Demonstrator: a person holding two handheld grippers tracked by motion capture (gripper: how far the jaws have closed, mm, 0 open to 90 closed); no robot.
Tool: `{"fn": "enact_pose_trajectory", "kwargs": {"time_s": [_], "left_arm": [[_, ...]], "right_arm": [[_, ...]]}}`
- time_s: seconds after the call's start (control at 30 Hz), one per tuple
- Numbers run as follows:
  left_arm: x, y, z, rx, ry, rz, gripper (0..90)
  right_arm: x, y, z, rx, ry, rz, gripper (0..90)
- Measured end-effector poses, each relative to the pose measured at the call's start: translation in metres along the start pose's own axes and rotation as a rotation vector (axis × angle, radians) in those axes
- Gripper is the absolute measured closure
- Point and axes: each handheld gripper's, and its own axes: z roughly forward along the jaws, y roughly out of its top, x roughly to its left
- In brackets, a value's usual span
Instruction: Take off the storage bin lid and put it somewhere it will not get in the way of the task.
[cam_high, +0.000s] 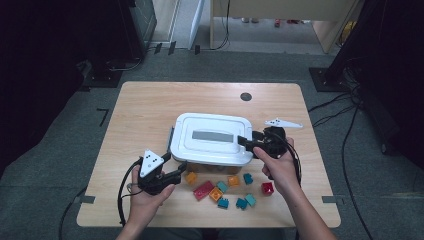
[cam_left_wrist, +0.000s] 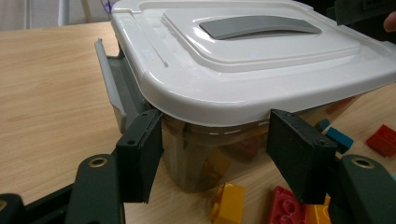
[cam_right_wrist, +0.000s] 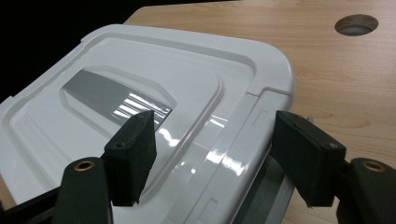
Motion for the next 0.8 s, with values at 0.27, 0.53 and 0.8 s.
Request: {"fn": "enact_pose_trajectory", "kwargs": {"time_s": [0.27,0.53,0.8], "left_arm": [[0.005,0.011,0.002,-0.018,-0.011,-0.011,36.0],[0.015,0.016,0.007,-0.027,0.014,-0.025,36.6],[0.020,0.012,0.009,-0.015,0.029,-0.033,37.4]], "right_arm": [[0.002,-0.001,-0.002,-0.001,-0.015,-0.013,31.7],[-0.001,0.000,-0.007,-0.005,0.005,-0.017,36.2],[0.007,0.016,-0.011,-0.071,0.126,-0.197,55.2]]}}
